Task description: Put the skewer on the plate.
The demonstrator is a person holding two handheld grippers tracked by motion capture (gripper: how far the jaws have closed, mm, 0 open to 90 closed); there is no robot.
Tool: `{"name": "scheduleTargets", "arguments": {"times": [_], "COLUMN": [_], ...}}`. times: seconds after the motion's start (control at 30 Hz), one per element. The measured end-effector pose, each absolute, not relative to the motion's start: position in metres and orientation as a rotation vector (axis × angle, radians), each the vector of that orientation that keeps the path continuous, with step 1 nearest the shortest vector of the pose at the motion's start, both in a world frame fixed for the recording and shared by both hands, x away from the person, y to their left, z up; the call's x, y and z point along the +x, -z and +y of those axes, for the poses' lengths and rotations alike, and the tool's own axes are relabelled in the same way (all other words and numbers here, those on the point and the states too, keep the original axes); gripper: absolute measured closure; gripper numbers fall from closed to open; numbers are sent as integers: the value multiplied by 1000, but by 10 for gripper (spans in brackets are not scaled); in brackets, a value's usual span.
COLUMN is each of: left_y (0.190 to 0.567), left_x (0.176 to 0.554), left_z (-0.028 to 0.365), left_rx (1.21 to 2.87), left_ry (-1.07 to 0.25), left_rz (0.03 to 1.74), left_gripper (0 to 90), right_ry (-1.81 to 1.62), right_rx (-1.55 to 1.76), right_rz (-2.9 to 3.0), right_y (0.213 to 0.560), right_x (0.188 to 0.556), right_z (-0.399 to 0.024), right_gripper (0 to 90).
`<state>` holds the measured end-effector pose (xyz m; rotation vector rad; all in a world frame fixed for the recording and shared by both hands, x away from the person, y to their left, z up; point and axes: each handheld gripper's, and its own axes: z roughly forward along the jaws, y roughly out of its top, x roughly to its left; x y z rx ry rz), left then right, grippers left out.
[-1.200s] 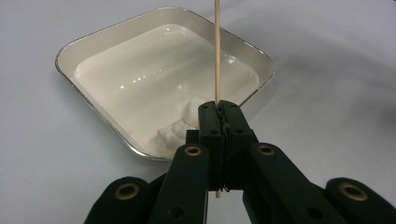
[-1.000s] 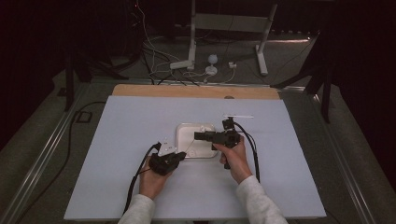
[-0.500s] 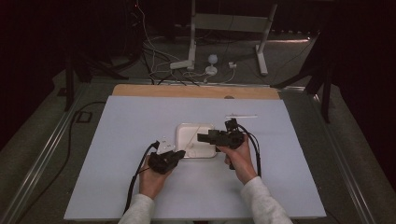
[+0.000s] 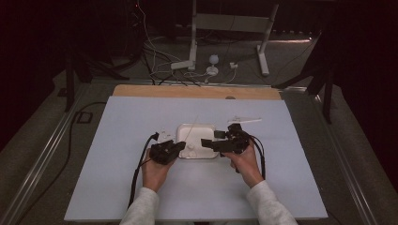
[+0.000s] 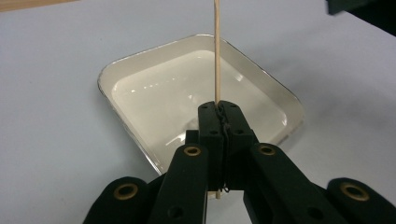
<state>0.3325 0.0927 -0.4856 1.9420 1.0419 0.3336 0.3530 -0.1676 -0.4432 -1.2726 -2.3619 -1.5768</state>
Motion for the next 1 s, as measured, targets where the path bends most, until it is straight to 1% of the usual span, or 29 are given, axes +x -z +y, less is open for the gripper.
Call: {"name": "scheduleTargets", "arguments": {"times": [0.4,0.63,0.83,1.0], "left_y": [501,507,508,501], "left_x": [350,353,354,348], "left_z": [86,83,83,86], "left_rx": [1967,1988,1991,1959], "left_ry": [-326,-318,-315,-305], "left_rz": [1175,1216,1219,1147], "left_gripper": [891,883,743,573], "right_ry": [1593,1592,1591,1605], "right_rx": [-1301,-1302,-1310,-1325], "right_rz": [-2376,-2374,-2372,-2391], "right_y": [443,445,446,447], "right_x": [347,345,343,339], "right_z": [-184,-186,-190,-196], "right_gripper": [164,164,164,164]}}
